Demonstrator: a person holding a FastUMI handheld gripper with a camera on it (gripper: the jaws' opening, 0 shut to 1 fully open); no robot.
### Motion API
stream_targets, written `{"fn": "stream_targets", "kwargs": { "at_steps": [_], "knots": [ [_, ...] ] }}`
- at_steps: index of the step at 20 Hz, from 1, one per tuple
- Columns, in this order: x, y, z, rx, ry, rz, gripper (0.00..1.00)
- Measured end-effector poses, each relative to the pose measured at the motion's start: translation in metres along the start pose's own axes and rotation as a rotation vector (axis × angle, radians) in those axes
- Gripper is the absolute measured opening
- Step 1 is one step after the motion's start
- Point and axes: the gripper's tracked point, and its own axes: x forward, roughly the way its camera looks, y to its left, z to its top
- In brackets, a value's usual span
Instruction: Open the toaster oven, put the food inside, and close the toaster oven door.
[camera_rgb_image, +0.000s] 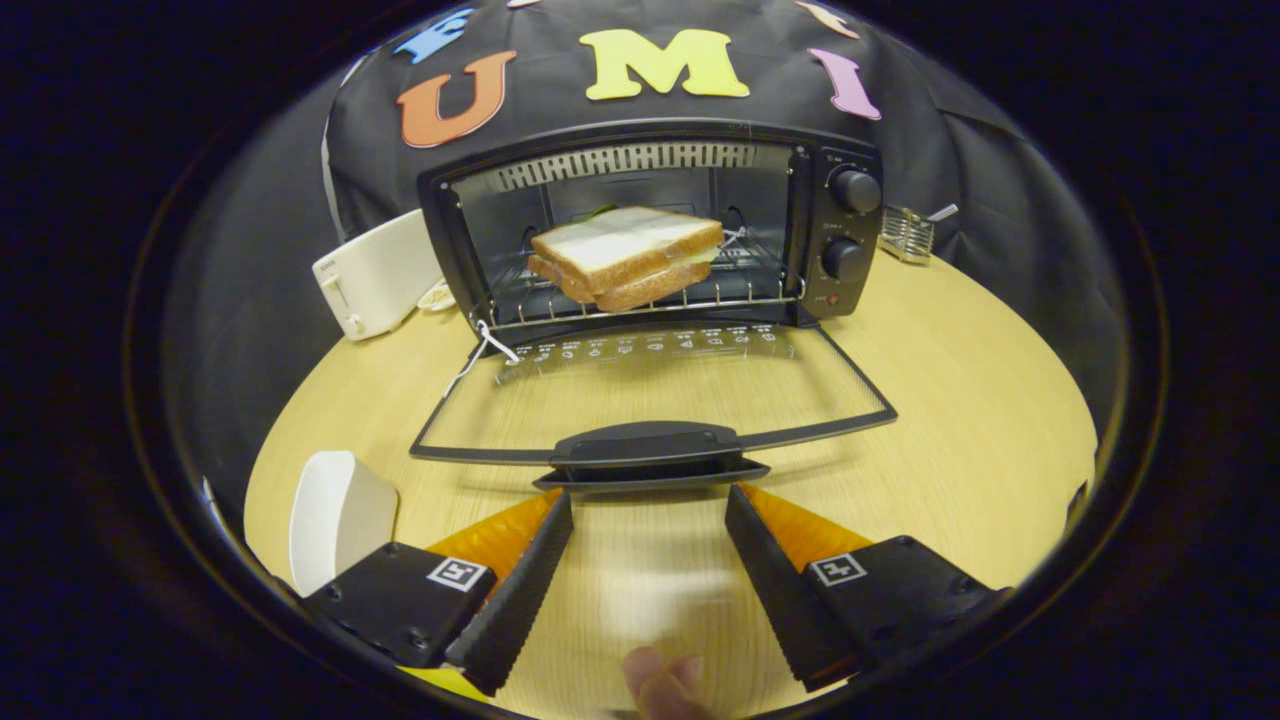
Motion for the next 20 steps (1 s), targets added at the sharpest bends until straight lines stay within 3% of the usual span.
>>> {"fn": "stream_targets", "kwargs": {
  "at_steps": [13, 16, 20],
  "knots": [
    [-0.027, 0.005, 0.036, 0.015, -0.06, -0.001, 1.0],
    [-0.036, 0.008, 0.061, 0.011, -0.138, -0.005, 1.0],
    [-0.05, 0.01, 0.103, -0.092, -0.268, -0.037, 1.0]
  ]
}}
